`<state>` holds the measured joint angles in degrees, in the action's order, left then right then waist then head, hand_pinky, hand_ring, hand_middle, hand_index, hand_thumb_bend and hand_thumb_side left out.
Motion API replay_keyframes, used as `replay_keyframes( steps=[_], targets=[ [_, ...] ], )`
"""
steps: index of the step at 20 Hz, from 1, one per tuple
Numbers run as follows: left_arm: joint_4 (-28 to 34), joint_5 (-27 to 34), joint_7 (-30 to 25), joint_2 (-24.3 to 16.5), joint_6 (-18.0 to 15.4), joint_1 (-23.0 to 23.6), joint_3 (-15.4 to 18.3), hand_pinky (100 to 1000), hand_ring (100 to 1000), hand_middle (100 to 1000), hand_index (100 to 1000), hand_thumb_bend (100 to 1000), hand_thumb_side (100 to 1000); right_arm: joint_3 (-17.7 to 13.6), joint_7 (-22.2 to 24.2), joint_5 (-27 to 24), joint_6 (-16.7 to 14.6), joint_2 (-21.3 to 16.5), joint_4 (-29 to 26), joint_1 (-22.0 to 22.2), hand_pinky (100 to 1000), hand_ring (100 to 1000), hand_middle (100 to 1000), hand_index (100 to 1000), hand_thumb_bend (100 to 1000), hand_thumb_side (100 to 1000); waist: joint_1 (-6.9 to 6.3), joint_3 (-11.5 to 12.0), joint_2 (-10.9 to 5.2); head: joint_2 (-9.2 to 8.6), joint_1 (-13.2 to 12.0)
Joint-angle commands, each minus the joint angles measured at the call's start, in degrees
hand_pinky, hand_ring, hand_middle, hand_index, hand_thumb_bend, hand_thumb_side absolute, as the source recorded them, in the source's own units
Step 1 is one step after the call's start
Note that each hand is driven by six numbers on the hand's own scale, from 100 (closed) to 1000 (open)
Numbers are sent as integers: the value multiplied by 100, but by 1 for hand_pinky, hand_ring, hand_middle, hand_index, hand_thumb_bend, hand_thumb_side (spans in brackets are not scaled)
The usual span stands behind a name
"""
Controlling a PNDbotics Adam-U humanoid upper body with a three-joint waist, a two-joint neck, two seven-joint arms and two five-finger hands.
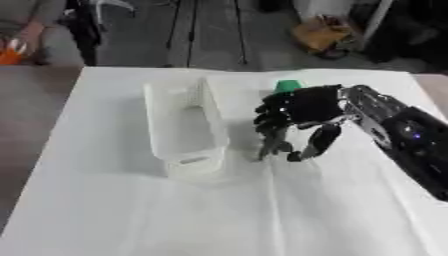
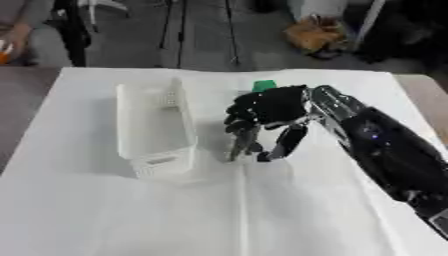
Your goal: Pick up objects on the table and place them in the box.
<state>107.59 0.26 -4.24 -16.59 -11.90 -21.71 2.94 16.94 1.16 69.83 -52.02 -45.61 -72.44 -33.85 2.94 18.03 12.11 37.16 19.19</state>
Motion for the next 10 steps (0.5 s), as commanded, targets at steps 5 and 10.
replay_keyframes(
  steps=[5, 10],
  targets=[
    [101, 28, -20, -113, -16, -85, -4, 539, 938, 986, 933, 473, 1000, 5, -595, 609, 5, -64, 188, -132, 1000, 1000, 931, 1000, 443, 576, -12, 11, 10, -74, 18],
    [104, 34, -26, -103, -20, -90, -9, 539, 938, 986, 933, 471, 1000, 88, -914, 1036, 5, 71, 369, -156, 1000, 1000, 925, 1000, 443, 556, -27, 20, 18, -83, 24]
  ],
)
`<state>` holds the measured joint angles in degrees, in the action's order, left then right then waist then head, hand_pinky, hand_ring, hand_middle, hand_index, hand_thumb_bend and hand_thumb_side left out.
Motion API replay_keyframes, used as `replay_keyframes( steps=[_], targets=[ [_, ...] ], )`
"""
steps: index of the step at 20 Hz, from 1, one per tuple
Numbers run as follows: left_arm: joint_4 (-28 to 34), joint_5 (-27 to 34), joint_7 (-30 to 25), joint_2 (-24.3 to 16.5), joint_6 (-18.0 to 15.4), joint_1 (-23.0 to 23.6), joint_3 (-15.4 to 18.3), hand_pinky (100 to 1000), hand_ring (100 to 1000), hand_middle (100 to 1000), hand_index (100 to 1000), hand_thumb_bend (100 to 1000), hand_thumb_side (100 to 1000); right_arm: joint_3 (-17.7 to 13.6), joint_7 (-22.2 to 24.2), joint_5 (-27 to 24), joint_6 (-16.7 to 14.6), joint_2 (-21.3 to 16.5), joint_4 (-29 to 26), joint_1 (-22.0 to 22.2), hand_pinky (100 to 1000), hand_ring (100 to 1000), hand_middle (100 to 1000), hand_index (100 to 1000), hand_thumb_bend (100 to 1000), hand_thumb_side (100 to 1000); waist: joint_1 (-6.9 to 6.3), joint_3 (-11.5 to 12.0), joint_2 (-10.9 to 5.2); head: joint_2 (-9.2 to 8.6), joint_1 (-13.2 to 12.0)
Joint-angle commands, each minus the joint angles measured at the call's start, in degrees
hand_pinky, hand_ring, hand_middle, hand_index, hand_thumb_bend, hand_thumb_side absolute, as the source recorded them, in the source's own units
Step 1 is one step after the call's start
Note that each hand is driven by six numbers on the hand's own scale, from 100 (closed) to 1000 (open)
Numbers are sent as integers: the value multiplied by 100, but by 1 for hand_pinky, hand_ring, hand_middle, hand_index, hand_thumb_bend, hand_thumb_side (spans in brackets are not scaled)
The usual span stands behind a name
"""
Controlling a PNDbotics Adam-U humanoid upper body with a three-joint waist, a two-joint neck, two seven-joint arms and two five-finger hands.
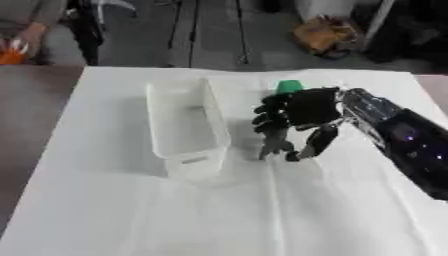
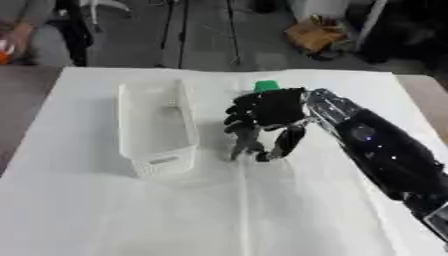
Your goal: Pick up objects on the table and place them in the box.
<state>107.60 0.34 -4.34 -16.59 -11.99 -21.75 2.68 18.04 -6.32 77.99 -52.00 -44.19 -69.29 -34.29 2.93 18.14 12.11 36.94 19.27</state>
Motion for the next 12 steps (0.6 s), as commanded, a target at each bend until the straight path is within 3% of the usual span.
replay_keyframes(
  steps=[1, 7, 8, 11, 12],
  targets=[
    [104, 28, -16, -101, -12, -88, 17, 539, 938, 986, 933, 471, 1000, -17, -236, 301, 4, -48, 89, -118, 1000, 1000, 925, 1000, 443, 556, -30, 9, 18, -65, 19],
    [103, 31, -22, -97, -14, -92, 15, 539, 938, 986, 933, 471, 1000, -11, -699, 780, 4, 58, 241, -161, 967, 1000, 896, 1000, 443, 545, -47, 11, 16, -75, 15],
    [104, 32, -22, -97, -15, -93, 16, 540, 938, 986, 933, 471, 1000, -16, -789, 869, 4, 79, 251, -169, 928, 950, 866, 984, 443, 543, -50, 12, 15, -79, 15],
    [106, 35, -22, -97, -17, -95, 16, 540, 938, 986, 933, 471, 1000, -37, -1053, 1134, 4, 123, 280, -180, 911, 926, 849, 968, 443, 544, -56, 14, 11, -84, 15],
    [106, 35, -20, -97, -17, -95, 17, 540, 938, 986, 933, 471, 1000, -46, -1139, 1219, 4, 138, 280, -184, 862, 853, 774, 902, 443, 531, -57, 13, 9, -86, 16]
  ],
)
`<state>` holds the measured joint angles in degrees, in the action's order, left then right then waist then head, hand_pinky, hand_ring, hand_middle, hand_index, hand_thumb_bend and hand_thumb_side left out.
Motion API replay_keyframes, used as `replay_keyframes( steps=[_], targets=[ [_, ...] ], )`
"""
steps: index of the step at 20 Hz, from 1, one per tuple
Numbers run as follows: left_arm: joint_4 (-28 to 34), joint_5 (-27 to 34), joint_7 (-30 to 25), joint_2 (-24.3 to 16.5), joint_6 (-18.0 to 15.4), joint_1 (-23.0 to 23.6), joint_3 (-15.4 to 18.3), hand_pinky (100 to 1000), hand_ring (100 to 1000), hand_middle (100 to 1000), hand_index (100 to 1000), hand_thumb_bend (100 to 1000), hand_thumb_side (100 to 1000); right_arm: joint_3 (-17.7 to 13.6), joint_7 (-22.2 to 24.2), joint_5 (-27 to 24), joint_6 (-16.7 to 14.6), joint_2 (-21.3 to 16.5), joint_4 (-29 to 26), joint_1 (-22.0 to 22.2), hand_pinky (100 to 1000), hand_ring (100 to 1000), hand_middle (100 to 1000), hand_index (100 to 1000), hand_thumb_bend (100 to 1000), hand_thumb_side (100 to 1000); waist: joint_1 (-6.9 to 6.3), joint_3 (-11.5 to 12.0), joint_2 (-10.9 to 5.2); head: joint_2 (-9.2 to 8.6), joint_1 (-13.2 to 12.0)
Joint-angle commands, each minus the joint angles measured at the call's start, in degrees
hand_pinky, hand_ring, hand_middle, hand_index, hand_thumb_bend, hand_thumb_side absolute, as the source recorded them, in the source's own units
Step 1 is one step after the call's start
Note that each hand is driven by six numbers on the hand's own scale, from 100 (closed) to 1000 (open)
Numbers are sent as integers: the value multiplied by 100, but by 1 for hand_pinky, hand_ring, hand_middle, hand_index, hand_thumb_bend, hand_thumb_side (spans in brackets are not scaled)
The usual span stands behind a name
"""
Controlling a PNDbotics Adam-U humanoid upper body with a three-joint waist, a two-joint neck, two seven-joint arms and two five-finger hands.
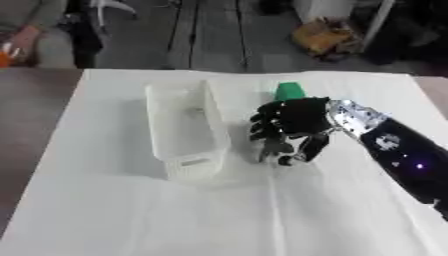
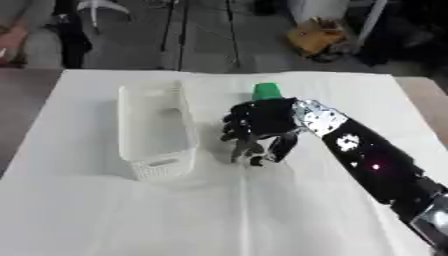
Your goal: Pick up objects on the table and place them in the box.
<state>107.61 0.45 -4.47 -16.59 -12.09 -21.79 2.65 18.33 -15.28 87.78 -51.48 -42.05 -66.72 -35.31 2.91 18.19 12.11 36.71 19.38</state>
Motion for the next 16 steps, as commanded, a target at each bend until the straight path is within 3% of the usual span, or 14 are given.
replay_keyframes(
  steps=[1, 2, 3, 4, 5, 6, 16],
  targets=[
    [105, 25, -6, -97, -6, -92, 21, 540, 938, 986, 933, 471, 1000, -87, -325, 323, -48, -61, 7, -83, 862, 853, 774, 902, 443, 531, -55, 6, 7, -64, 5],
    [105, 25, -6, -97, -6, -92, 22, 540, 938, 986, 933, 471, 1000, -100, -408, 401, -48, -53, -4, -83, 842, 824, 722, 847, 442, 516, -54, 4, 5, -65, 4],
    [106, 24, -6, -97, -6, -92, 22, 540, 938, 986, 933, 471, 1000, -114, -492, 472, -48, -49, -12, -81, 842, 824, 722, 847, 442, 516, -53, 2, 4, -65, 3],
    [105, 24, -7, -97, -6, -92, 22, 540, 938, 986, 933, 470, 1000, -128, -577, 529, -48, -44, -18, -77, 815, 783, 599, 672, 442, 477, -51, -3, 2, -68, 2],
    [105, 24, -8, -96, -5, -91, 21, 540, 938, 986, 933, 470, 1000, -139, -663, 561, -48, -41, -30, -69, 815, 783, 599, 672, 442, 477, -48, -11, -1, -70, 1],
    [104, 23, -9, -96, -5, -90, 21, 540, 938, 986, 933, 470, 1000, -148, -755, 602, -48, -44, -32, -60, 798, 746, 537, 605, 443, 458, -46, -15, -3, -72, 0],
    [107, 25, -1, -95, -1, -89, 28, 540, 937, 985, 933, 471, 1000, -279, -1627, 1183, -48, -54, 172, -48, 770, 648, 468, 523, 451, 366, -36, -51, -33, -85, -13]
  ],
)
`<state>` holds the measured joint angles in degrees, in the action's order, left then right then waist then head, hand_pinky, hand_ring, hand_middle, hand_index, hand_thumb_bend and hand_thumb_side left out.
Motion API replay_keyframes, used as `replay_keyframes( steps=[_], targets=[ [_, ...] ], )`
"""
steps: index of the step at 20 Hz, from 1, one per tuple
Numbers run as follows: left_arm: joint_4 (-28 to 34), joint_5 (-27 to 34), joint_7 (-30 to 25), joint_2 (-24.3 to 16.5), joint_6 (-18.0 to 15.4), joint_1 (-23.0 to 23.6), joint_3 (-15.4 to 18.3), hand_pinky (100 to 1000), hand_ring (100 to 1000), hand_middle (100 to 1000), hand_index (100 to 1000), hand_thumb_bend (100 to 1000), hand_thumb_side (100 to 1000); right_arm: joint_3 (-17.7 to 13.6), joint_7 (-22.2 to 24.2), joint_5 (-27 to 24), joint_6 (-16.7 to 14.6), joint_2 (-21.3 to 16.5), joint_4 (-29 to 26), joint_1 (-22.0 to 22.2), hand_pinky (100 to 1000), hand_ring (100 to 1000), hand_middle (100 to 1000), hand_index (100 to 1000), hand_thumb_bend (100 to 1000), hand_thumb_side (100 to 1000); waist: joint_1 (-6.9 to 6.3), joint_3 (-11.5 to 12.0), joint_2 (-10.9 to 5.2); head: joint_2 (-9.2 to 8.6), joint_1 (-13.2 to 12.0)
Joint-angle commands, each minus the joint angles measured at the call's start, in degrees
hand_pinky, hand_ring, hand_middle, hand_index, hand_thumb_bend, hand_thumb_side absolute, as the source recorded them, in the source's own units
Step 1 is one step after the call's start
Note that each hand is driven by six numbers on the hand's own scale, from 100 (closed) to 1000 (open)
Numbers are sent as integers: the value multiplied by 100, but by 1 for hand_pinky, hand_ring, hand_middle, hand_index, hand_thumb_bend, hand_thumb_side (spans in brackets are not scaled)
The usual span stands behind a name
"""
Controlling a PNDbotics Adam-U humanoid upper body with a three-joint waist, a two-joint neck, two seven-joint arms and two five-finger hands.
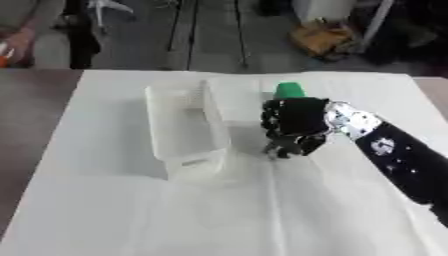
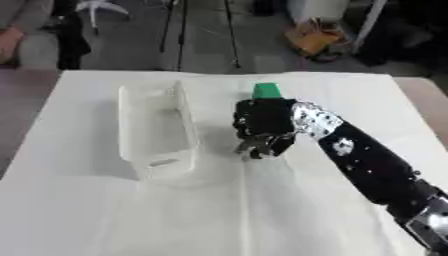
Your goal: Pick up objects on the table and place them in the box.
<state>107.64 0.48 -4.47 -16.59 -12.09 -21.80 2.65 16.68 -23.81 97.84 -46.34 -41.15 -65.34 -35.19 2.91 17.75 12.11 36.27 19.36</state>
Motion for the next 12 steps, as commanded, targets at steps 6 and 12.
replay_keyframes(
  steps=[6, 12],
  targets=[
    [105, 23, 1, -96, 0, -87, 31, 540, 937, 985, 933, 470, 1000, -172, -1289, 593, -562, -142, 184, -60, 763, 640, 463, 516, 451, 356, -37, -20, -45, -45, -12],
    [106, 23, 8, -99, 2, -80, 37, 541, 937, 985, 933, 470, 1000, -286, -1820, 733, -562, -233, -28, -125, 761, 639, 461, 513, 447, 344, -34, -53, -77, -46, -23]
  ],
)
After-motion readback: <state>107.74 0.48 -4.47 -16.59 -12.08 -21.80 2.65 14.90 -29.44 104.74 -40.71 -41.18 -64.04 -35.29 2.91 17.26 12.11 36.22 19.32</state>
